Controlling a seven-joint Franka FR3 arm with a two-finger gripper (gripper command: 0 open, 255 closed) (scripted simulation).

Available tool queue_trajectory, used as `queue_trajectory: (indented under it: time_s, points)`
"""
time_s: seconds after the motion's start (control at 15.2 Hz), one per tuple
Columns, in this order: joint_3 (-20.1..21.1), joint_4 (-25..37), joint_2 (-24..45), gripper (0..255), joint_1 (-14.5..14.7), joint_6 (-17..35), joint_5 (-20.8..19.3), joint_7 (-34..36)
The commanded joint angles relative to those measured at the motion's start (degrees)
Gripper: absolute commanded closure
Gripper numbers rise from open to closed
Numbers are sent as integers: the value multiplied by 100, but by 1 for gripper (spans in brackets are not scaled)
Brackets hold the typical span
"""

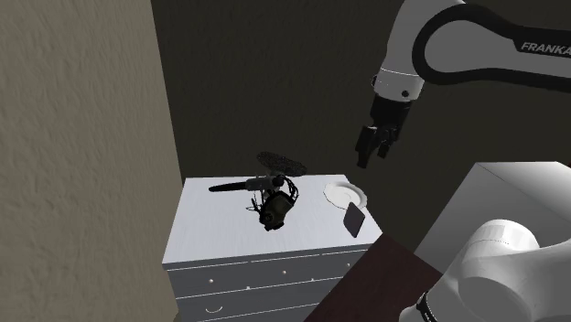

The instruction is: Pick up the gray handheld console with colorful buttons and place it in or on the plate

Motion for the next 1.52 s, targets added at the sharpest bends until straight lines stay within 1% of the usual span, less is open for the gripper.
queue_trajectory:
  time_s: [0.0,0.4,0.73,1.12,1.45]
  points:
    - [0,0,0,0,0,0,0,0]
    - [-425,-768,229,0,-201,1021,-318,-498]
    - [-801,-1212,679,0,-390,1946,-570,-902]
    - [-1276,-1479,1542,0,-590,3122,-803,-1392]
    - [-1677,-1461,2501,0,-698,4102,-846,-1850]
